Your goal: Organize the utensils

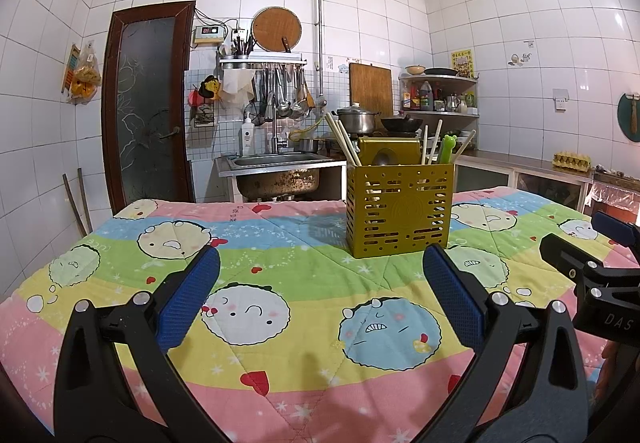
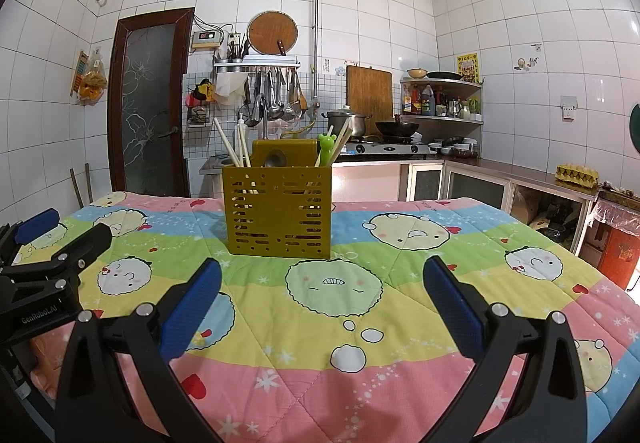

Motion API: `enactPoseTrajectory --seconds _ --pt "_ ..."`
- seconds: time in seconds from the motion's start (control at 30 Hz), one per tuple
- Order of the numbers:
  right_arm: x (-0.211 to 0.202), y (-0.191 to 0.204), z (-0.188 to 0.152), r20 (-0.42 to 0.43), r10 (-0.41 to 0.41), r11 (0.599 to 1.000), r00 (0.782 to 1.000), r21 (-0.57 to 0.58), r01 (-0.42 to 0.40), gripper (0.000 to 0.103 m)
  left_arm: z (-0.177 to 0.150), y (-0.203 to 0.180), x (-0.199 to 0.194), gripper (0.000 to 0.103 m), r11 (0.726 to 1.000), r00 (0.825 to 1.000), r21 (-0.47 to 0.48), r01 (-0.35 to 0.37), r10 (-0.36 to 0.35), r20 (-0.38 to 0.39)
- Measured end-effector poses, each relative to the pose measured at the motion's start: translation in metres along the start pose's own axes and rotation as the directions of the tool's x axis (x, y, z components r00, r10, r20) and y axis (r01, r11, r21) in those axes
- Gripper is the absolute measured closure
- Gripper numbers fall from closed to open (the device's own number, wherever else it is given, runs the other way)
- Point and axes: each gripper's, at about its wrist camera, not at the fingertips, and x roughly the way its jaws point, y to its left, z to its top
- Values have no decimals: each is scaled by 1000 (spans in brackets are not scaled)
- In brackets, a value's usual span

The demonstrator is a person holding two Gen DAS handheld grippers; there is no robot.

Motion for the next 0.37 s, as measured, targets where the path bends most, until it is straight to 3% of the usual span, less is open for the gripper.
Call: enactPoseTrajectory --seconds 0.37 --pt "0 -1 0 -1 0 1000 1000 0 0 4 0 -1 -2 5 1000 1000 -5 -6 6 -6"
